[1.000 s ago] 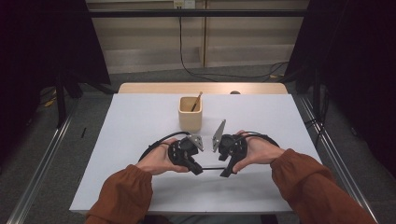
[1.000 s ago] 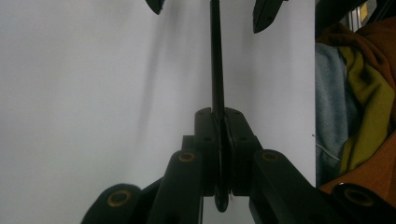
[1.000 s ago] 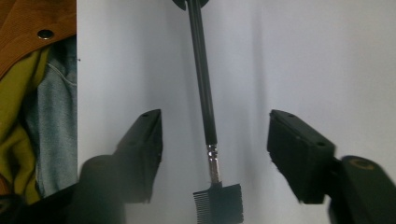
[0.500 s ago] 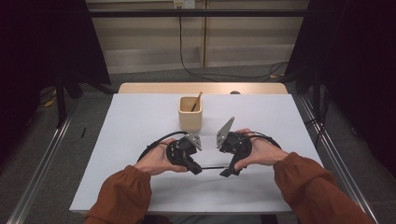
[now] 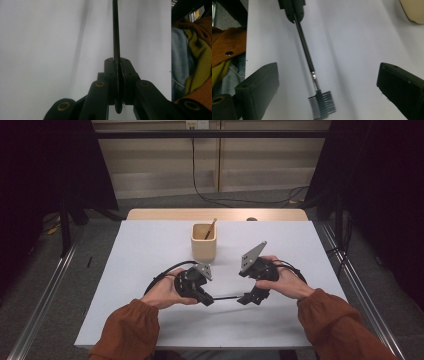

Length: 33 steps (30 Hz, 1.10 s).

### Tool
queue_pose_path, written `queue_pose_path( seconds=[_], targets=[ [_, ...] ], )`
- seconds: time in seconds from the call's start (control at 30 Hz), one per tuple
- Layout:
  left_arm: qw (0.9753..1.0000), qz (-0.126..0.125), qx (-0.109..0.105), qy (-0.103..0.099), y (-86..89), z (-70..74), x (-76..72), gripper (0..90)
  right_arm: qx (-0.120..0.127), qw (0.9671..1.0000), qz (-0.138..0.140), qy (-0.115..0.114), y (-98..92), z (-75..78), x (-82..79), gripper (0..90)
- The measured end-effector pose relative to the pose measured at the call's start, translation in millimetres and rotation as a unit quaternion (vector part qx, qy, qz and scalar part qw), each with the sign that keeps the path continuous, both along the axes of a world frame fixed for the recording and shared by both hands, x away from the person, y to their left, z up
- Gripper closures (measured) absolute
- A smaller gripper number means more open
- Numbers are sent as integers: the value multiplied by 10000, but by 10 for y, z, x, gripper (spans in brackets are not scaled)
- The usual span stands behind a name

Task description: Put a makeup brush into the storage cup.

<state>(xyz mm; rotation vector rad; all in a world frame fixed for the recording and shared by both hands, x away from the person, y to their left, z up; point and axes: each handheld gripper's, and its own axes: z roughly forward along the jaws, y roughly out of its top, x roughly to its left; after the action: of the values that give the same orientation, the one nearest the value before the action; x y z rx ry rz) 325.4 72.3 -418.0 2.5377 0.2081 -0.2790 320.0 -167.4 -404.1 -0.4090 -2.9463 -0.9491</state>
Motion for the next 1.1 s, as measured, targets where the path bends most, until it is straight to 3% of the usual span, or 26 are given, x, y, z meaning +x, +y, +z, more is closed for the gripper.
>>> queue_pose_path(
  seconds=[0.77,1.1],
  targets=[
    [9990,328,-299,73,283,-84,-55,854,751,9960,-460,-133,-380,-13,-155,41],
    [9979,443,-469,-35,357,-66,-119,855,1166,9910,-622,-216,-493,32,-207,32]
  ],
)
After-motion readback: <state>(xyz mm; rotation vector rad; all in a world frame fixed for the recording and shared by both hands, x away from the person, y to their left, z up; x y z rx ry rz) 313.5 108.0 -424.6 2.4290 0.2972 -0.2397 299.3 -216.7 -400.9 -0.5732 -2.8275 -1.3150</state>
